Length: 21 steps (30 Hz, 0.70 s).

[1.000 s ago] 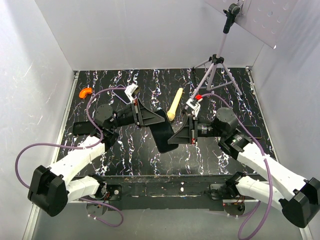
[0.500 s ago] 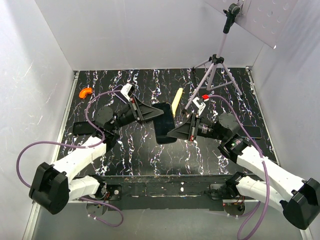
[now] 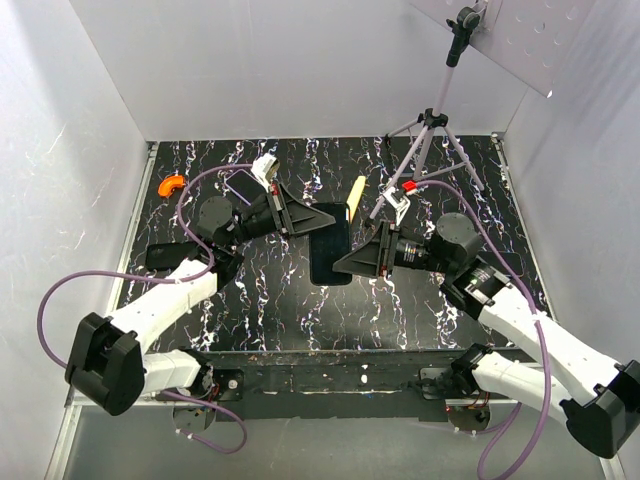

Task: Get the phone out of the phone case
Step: Adjust the phone.

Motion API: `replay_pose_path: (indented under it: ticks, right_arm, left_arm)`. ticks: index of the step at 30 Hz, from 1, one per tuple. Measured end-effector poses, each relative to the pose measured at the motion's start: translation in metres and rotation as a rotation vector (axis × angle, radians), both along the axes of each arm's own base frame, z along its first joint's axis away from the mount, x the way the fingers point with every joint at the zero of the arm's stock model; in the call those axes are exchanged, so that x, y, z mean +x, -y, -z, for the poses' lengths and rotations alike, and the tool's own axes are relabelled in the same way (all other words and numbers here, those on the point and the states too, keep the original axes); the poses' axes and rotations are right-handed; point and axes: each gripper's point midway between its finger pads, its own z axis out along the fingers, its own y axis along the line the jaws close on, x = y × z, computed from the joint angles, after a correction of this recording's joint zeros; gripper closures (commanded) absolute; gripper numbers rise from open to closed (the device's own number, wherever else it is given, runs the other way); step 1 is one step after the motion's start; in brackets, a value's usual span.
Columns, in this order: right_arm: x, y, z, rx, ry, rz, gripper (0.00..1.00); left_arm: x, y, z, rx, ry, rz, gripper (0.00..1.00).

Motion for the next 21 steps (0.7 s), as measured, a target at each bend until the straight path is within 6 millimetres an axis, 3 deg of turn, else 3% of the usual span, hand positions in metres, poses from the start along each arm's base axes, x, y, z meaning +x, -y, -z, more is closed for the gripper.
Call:
replay_pose_path:
  ticks: [6,12,21]
  right_arm:
    - [-0.020,0.006,-0.008,-0.063,0.125,-0.119,0.39]
    - [-0.040,0.010,0.002,-0.087,0.158,-0.261,0.54]
    - [-0.046,0.007,-0.002,-0.066,0.178,-0.320,0.71]
  left_arm:
    - [-0.016,0.000,-0.013,0.053,0.062,0.063,1.00]
    - [-0.024,-0.001,-0.017,0.052,0.055,0.105,1.00]
    - [-0.024,-0.002,-0.017,0.047,0.033,0.103,1.00]
